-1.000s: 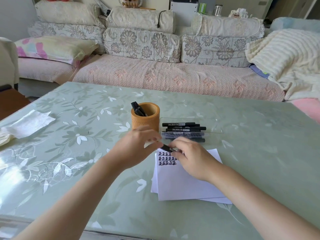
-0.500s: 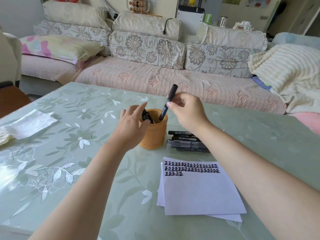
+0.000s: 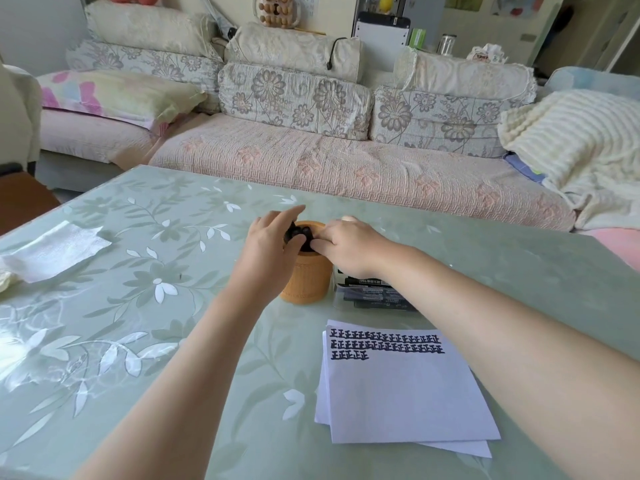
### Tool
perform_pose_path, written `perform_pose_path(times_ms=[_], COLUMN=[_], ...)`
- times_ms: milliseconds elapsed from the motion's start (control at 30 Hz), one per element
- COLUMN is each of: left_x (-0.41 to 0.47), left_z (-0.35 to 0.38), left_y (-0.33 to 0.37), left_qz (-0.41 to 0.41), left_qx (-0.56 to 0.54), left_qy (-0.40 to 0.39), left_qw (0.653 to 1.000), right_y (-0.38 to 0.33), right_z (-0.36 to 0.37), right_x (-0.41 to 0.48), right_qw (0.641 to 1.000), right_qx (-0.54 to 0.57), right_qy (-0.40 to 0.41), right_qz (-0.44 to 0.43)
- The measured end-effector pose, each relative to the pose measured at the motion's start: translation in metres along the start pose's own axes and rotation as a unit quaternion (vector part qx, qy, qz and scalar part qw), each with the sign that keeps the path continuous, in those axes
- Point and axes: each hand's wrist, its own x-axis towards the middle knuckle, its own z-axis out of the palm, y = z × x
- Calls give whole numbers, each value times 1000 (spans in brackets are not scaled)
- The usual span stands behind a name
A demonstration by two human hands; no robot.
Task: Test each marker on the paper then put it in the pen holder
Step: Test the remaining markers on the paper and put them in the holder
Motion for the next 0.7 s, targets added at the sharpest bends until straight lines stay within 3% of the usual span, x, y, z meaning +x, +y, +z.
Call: perform_pose_path(times_ms=[67, 133, 233, 433, 633, 700], left_x=[-1, -3, -4, -9, -21, -32], left_z=[2, 4, 2, -4, -13, -12], left_y=[0, 0, 2, 4, 19, 27], left_qz=[44, 68, 39, 15, 86, 109], left_qx=[33, 76, 89, 100, 80, 60], left_qy=[2, -4, -28, -63, 41, 16], left_qw=[999, 995, 995, 993, 992, 992], right_y=[6, 13, 34, 73, 77, 79], right_z=[1, -1, -5, -2, 8, 14], right_x=[-3, -9, -21, -46, -54, -54], right_qw=[1000, 995, 993, 996, 994, 995], right_qx=[21, 91, 95, -17, -19, -11], right_qy=[-6, 37, 77, -44, -72, -57], right_qz=[-20, -22, 2, 75, 82, 83])
